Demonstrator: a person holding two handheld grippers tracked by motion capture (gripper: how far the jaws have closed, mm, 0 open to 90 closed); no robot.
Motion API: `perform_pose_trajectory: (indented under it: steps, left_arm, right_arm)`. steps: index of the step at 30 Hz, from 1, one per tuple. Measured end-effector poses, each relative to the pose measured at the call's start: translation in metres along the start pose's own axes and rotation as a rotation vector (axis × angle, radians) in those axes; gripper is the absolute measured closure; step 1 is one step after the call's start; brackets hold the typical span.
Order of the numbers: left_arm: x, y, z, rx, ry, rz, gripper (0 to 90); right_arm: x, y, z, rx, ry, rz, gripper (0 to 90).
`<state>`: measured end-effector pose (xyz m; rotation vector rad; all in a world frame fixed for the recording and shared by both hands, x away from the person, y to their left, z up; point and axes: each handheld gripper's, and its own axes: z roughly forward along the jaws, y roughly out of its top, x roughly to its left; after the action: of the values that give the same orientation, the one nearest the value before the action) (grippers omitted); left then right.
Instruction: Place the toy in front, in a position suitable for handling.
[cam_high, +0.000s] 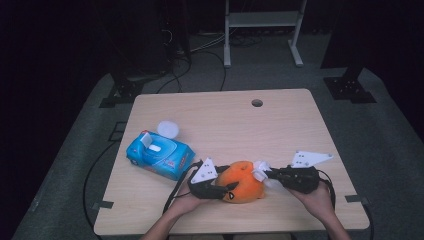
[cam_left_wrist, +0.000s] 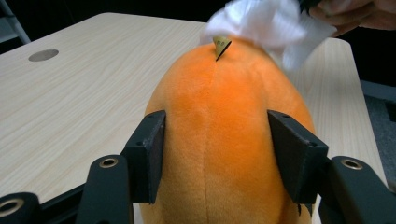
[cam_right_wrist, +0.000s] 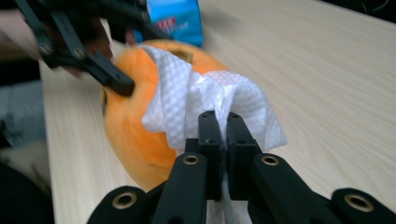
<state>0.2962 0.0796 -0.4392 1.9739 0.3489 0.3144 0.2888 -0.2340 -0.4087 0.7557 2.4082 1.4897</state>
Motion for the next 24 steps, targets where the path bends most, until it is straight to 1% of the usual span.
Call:
perform_pose_trajectory:
  steps: [1, 2, 3, 5, 7, 8, 9, 10, 11, 12, 13, 14, 15, 16, 17, 18, 20, 21, 22, 23, 24]
  left_arm:
    - [-0.001, 0.0, 0.0, 0.002, -0.002, 0.012, 40.9]
    - [-0.001, 0.0, -0.001, 0.007, -0.003, 0.026, 41.0]
    - [0.0, 0.0, -0.001, 0.01, -0.004, 0.026, 41.2]
    - [0.003, -0.002, -0.003, 0.014, -0.01, 0.021, 41.3]
    - [0.005, -0.004, -0.005, 0.013, -0.018, 0.012, 41.7]
    - [0.007, -0.005, -0.006, 0.012, -0.019, 0.004, 41.6]
    - [0.007, -0.006, -0.006, 0.007, -0.025, 0.001, 41.5]
    - [0.008, -0.006, -0.008, 0.007, -0.031, 0.007, 41.4]
    - [0.008, -0.007, -0.008, 0.007, -0.033, 0.01, 41.4]
    - [0.008, -0.008, -0.009, 0.004, -0.036, 0.01, 41.4]
    - [0.008, -0.009, -0.009, 0.001, -0.041, 0.015, 41.4]
    - [0.009, -0.009, -0.009, 0.001, -0.042, 0.019, 41.4]
    - [0.009, -0.009, -0.009, 0.002, -0.043, 0.02, 41.4]
    - [0.009, -0.009, -0.009, 0.006, -0.044, 0.024, 41.4]
    - [0.009, -0.008, -0.01, 0.013, -0.043, 0.028, 41.4]
    - [0.01, -0.009, -0.01, 0.017, -0.042, 0.026, 41.3]
    - [0.012, -0.01, -0.011, 0.014, -0.043, 0.011, 41.1]
    - [0.012, -0.011, -0.012, 0.014, -0.042, 0.006, 41.1]
    - [0.012, -0.01, -0.011, 0.012, -0.041, 0.004, 41.1]
    - [0.01, -0.009, -0.011, 0.012, -0.039, 0.007, 41.1]
    - [0.009, -0.008, -0.01, 0.014, -0.036, 0.015, 41.0]
  right_arm:
    - [0.004, 0.004, 0.0, -0.021, 0.005, -0.011, 86.4]
    - [0.007, 0.006, 0.001, -0.024, 0.008, -0.021, 86.3]
    - [0.01, 0.009, 0.005, -0.02, 0.009, -0.037, 86.3]
    - [0.01, 0.008, 0.01, -0.01, 0.018, -0.035, 86.3]
    - [0.004, 0.001, 0.014, 0.011, 0.032, -0.007, 86.3]
    - [0.0, -0.002, 0.014, 0.035, 0.02, 0.001, 86.3]
    - [-0.004, -0.007, 0.014, 0.072, -0.001, 0.006, 86.2]
    - [-0.008, -0.009, 0.013, 0.081, -0.008, 0.014, 86.2]
    - [-0.01, -0.012, 0.011, 0.069, -0.001, 0.033, 86.2]
    - [-0.01, -0.011, 0.009, 0.044, 0.006, 0.037, 86.2]
    - [-0.007, -0.007, 0.007, 0.018, 0.01, 0.026, 86.2]
    - [-0.003, -0.001, 0.006, -0.017, 0.024, 0.013, 86.2]
    - [0.0, 0.003, 0.006, -0.042, 0.038, 0.003, 86.2]
    - [0.006, 0.008, 0.008, -0.061, 0.051, -0.02, 86.2]
    - [0.009, 0.01, 0.012, -0.054, 0.053, -0.036, 86.2]
    - [0.011, 0.009, 0.015, -0.043, 0.06, -0.038, 86.2]
    - [0.007, 0.004, 0.02, -0.026, 0.068, -0.017, 86.2]
    - [0.004, 0.0, 0.021, 0.016, 0.057, -0.006, 86.2]
    - [0.002, -0.004, 0.022, 0.05, 0.041, -0.006, 86.2]
    - [0.001, -0.007, 0.021, 0.048, 0.043, 0.009, 86.2]
    - [0.001, -0.005, 0.018, 0.033, 0.043, 0.013, 86.2]
